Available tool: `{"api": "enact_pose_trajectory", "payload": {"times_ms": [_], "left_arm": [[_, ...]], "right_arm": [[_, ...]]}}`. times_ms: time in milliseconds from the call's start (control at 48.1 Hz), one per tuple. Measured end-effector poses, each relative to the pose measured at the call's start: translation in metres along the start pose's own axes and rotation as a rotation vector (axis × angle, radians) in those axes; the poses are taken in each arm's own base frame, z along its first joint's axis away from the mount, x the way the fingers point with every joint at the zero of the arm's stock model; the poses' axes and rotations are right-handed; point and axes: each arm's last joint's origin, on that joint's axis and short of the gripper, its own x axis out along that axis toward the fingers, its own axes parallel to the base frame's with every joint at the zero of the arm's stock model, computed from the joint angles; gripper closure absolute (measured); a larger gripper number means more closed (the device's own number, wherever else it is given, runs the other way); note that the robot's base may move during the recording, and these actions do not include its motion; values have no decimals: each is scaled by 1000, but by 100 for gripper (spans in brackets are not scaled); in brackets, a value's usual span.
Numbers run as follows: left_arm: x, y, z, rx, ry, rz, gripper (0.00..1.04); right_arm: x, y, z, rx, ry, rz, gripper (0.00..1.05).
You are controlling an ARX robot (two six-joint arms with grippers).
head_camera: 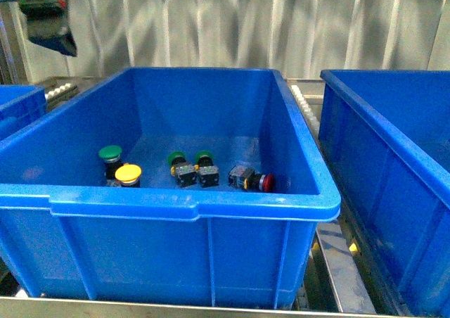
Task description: Pick red and yellow buttons and place in box
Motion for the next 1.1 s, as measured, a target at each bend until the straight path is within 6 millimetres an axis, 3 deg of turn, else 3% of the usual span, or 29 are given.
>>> {"api": "enact_pose_trajectory", "payload": {"times_ms": [166,374,666,1102], "left_arm": [[53,-17,-7,12,230,90,8],[95,-26,-15,25,323,141,8],[115,-47,-25,50,356,121,8],[141,-44,-47,45,413,162,8]], "right_arm": [[0,0,0,0,0,0,3],[0,0,0,0,0,0,3],[0,0,0,0,0,0,3],[0,0,0,0,0,0,3]]}}
